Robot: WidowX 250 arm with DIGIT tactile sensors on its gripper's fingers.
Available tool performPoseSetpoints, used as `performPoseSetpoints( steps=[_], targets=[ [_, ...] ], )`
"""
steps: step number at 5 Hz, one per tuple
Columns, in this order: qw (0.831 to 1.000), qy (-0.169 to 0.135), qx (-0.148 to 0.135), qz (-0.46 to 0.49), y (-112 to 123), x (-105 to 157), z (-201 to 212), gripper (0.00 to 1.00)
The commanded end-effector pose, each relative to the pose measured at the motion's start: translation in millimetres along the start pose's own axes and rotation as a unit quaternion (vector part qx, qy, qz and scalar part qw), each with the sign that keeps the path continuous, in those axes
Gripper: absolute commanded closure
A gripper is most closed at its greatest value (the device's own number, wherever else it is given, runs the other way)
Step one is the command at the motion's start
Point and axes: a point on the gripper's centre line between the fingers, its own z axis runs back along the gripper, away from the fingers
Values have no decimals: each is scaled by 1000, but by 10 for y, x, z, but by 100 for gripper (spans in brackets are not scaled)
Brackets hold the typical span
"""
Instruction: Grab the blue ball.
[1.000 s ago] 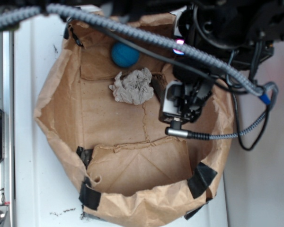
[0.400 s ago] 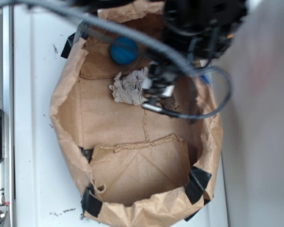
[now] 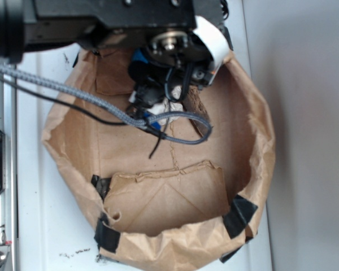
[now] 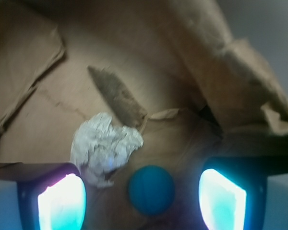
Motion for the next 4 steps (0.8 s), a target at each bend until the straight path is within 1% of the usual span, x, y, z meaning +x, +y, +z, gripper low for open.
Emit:
performPoseSetpoints(
  steps=[1, 2, 3, 4],
  targets=[
    [997, -4, -24, -76, 59, 22, 123, 0],
    [992, -9, -25, -124, 3, 48, 41, 0],
    [985, 1, -26, -170, -71, 130, -52, 0],
    [983, 22, 9, -182, -8, 160, -172, 0]
  ],
)
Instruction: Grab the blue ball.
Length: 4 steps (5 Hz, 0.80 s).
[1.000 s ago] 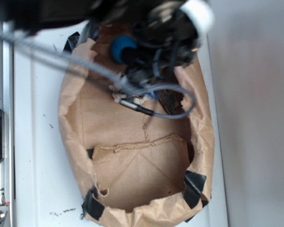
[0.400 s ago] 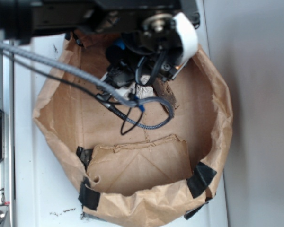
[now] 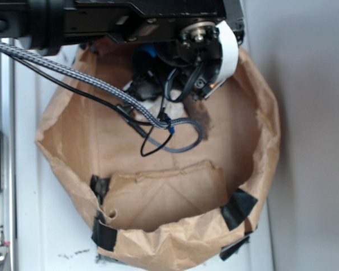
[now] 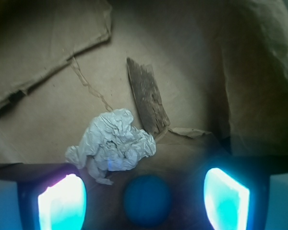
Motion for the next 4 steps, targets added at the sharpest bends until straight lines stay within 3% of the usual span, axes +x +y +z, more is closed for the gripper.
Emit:
performPoseSetpoints(
  steps=[1, 2, 3, 4],
  targets=[
    [997, 18, 51, -57, 44, -28, -65, 0],
    [992, 1, 15, -122, -96, -161, 23, 0],
    [987, -18, -3, -158, -177, -191, 136, 0],
    [985, -29, 5, -167, -265, -231, 218, 0]
  ],
)
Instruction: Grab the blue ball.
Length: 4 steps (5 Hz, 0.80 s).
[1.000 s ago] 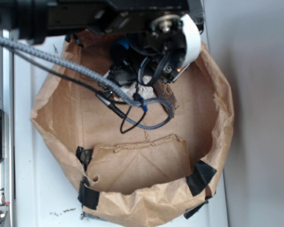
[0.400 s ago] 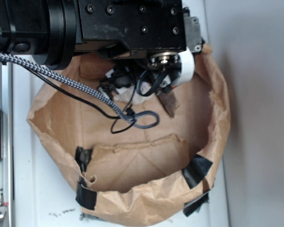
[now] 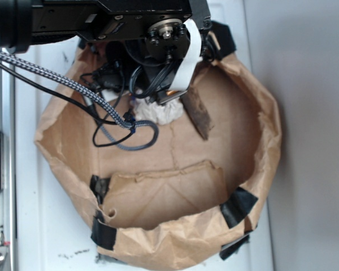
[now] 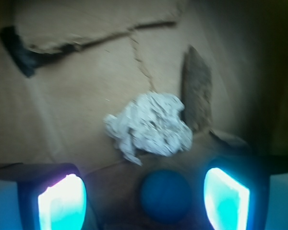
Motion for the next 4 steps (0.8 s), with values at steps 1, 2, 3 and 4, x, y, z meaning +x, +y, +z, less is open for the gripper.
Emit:
performPoseSetpoints(
  steps=[1, 2, 3, 4],
  targets=[
    [998, 7, 53, -33, -168, 29, 76, 0],
    [999, 32, 27, -35, -57, 90, -75, 0],
    [999, 32, 27, -35, -57, 90, -75, 0],
    [999, 32, 27, -35, -57, 90, -75, 0]
  ],
)
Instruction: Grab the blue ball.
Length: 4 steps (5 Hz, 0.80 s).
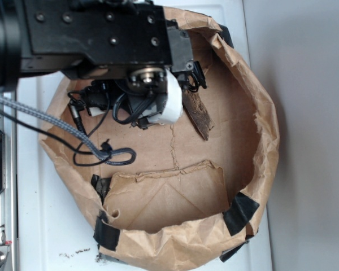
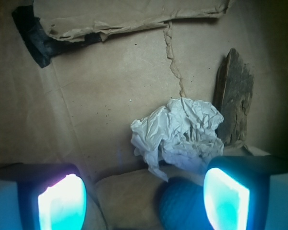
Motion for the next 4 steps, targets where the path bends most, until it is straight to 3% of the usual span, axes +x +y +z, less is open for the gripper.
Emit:
performPoseSetpoints(
  steps=[1, 2, 3, 4],
  targets=[
    [1000, 2, 28, -2, 73, 12, 106, 0],
    [1000, 2, 28, -2, 73, 12, 106, 0],
    [1000, -6, 23, -9, 81, -153, -77, 0],
    [1000, -29, 1, -13, 164, -289, -126, 0]
  ],
)
